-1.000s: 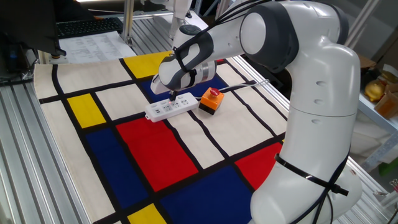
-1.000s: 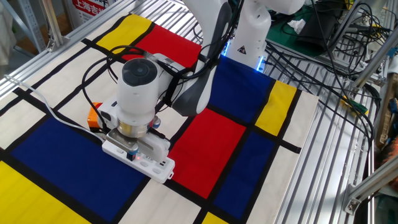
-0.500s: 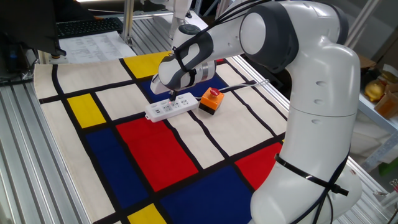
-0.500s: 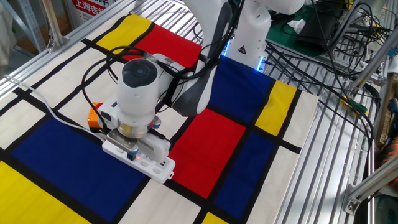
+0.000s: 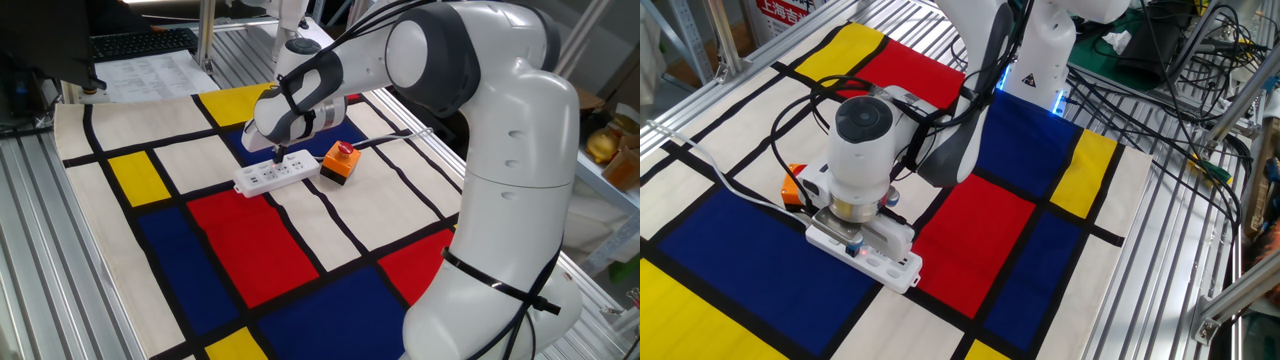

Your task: Turn on the power strip by pressing the button

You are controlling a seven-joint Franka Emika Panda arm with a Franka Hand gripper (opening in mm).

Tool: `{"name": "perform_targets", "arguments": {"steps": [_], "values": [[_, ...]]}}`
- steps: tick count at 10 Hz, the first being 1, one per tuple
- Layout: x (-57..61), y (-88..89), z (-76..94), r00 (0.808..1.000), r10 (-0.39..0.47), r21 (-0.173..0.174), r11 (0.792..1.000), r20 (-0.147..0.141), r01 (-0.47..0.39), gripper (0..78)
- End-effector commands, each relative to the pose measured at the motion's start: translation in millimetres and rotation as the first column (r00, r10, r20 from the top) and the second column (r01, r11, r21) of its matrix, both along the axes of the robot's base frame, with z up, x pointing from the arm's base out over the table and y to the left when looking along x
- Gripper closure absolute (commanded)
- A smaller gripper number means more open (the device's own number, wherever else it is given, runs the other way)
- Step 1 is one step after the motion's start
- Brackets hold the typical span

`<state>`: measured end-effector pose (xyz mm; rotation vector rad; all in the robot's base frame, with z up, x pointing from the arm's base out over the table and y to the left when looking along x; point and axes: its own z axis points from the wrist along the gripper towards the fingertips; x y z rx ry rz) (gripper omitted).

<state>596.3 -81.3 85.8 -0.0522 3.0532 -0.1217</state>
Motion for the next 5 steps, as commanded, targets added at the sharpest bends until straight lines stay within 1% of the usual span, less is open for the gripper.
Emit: {"name": "perform_targets", "arguments": {"steps": [1,4,5], "values": [[-22.5,3.0,-26.9,0.996,-0.005,0.001,1.000,-0.084,0.005,77.6],[-18.1,1.8,-26.6,0.999,0.002,0.002,1.000,-0.036,-0.001,77.6],[-17.3,1.3,-26.0,0.999,0.002,0.002,1.000,-0.036,-0.002,77.6]]}}
